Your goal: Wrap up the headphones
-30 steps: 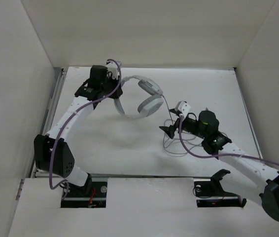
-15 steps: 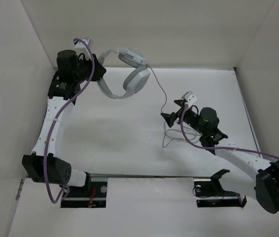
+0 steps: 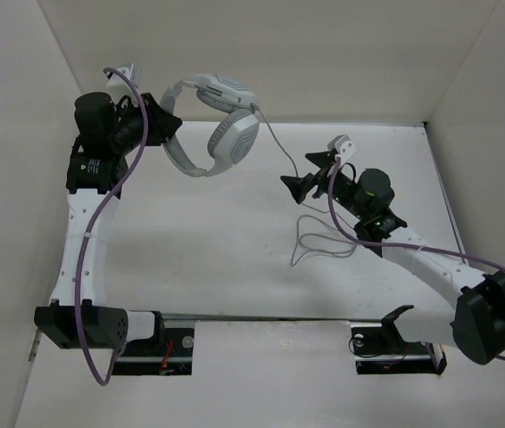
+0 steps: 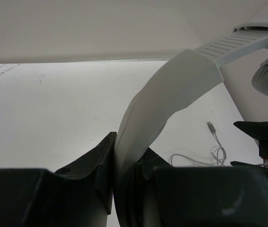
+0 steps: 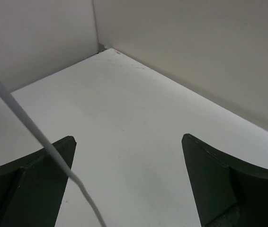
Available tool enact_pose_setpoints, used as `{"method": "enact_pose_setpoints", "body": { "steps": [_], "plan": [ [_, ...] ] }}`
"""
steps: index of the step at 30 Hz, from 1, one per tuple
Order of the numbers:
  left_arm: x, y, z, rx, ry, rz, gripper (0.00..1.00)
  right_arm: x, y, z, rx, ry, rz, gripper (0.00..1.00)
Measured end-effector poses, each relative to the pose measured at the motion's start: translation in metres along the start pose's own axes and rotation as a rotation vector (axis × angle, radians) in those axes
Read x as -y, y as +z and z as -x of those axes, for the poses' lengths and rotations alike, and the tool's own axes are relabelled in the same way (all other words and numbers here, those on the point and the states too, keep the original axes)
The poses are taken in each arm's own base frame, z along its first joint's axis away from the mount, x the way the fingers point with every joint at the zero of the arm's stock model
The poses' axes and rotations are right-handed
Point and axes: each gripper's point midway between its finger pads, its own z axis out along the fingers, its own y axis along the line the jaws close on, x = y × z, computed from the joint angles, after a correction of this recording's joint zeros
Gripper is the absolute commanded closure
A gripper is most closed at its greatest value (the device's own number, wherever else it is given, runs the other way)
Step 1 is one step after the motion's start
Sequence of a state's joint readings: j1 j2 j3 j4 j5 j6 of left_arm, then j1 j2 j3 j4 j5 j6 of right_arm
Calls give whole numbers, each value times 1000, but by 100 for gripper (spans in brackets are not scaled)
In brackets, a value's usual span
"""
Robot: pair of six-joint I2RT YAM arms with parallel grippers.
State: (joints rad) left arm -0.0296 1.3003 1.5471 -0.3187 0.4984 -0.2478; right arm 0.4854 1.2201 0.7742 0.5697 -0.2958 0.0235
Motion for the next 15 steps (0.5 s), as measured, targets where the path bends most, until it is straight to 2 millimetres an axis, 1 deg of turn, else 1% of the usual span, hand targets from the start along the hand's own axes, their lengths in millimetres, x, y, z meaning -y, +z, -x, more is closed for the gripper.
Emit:
{"method": "enact_pose_setpoints", "body": {
  "steps": [3, 7, 9, 12, 15],
  "plan": [
    [-1, -1, 1, 1, -6, -2, 100, -15, 11, 0, -5, 5, 50, 0],
    [0, -4, 5, 7, -6, -3, 100, -27, 20, -11, -31, 4, 90, 0],
    [1, -8, 15, 26, -3, -1, 100, -29, 24, -24, -58, 1, 97, 0],
    [5, -16, 36, 76, 2, -1, 100, -28, 26, -44, -101, 2, 101, 0],
    [7, -24, 55, 128, -4, -4, 100, -29, 26, -60, -138, -5, 107, 12]
  ]
}}
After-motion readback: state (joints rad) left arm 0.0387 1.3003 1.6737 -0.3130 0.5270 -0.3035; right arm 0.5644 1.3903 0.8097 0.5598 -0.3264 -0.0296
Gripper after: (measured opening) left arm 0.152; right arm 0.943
